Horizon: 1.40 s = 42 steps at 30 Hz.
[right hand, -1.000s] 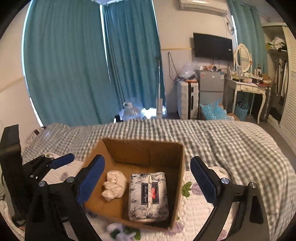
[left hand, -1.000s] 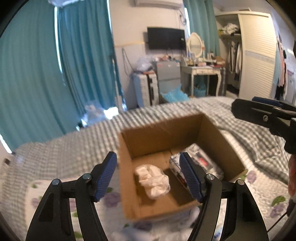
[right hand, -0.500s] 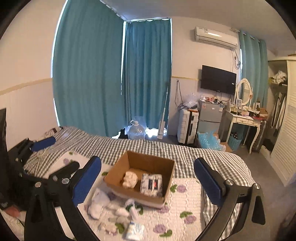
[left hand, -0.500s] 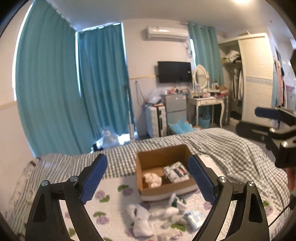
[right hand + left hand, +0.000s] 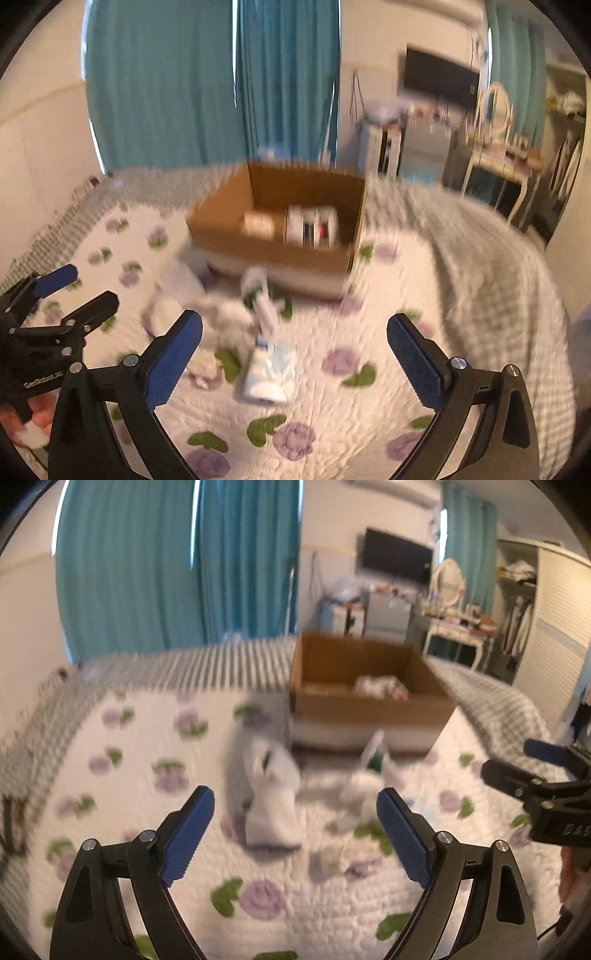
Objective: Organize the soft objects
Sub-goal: 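Grasp the folded white glove with left tool while right tool grasps blue tissue pack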
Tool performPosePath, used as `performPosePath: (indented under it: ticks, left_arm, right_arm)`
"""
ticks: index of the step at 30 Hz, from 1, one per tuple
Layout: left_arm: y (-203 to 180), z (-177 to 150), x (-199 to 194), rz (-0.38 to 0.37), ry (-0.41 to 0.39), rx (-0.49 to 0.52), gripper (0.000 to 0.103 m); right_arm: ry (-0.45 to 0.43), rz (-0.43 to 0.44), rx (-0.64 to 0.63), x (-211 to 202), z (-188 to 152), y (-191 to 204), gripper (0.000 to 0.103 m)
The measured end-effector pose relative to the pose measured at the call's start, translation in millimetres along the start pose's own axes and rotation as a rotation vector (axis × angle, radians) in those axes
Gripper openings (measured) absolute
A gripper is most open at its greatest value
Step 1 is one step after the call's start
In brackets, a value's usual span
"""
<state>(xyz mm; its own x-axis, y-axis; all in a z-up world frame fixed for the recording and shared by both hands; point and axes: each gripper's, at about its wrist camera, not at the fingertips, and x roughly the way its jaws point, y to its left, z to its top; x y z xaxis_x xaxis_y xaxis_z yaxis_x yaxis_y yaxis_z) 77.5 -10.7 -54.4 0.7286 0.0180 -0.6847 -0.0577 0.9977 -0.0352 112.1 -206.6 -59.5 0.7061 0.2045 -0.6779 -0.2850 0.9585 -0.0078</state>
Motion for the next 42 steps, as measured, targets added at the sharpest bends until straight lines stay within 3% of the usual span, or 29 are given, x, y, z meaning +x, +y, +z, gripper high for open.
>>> performPosePath:
  ticks: [3,8,13,15,23,32,34,35,38,41,42]
  left_arm:
    - [-5.0,-22.7,27.6,0.040,0.071,0.040,0.091]
    - [1.6,-40.8,44.6,0.023,0.134,0.060,0.091]
    - [1.2,-42.6,47.5,0.023,0.152,0.062,0.091]
    - [-3.3,-44.5,44.0,0.012,0.150,0.070,0.091]
    - [-21.2,-46.4,35.8,-0.047,0.175,0.062,0.091]
    - [-40.6,-55.7,67.9,-0.101,0.261,0.011,0.089]
    - [-42.2,-53.6,74.2,-0.099,0.258,0.003,0.084]
    - [-42.7,-52.5,78.6,-0.101,0.260,-0.003,0.077]
    - [-42.6,-51.1,88.8,-0.109,0.272,-0.016,0.074]
    - [-41.8,-50.5,88.3,-0.121,0.250,-0.006,0.057]
    - [-41.2,-50.2,87.3,-0.125,0.248,-0.005,0.057]
  right_arm:
    - [0.094,0.001,0.004,42.4,-20.6,-0.2,0.101]
    - [0.214,0.078,0.031,86.8,-43.2,1.3,0.095]
    - [0.293,0.129,0.050,108.6,-49.9,-1.3,0.064]
    - [0.292,0.147,0.046,106.6,-51.3,-0.1,0.056]
    - [0.183,0.096,0.043,65.6,-42.4,-9.4,0.056]
    - [0.226,0.079,0.117,73.5,-45.9,-29.0,0.056]
    - [0.241,0.089,0.130,77.6,-47.4,-31.8,0.056]
    - [0.245,0.090,0.133,78.6,-47.8,-32.3,0.056]
    - [0.249,0.093,0.132,80.2,-47.8,-32.7,0.056]
    - [0.248,0.085,0.125,81.1,-48.1,-30.9,0.056]
    - [0.246,0.082,0.123,80.7,-48.9,-30.4,0.056]
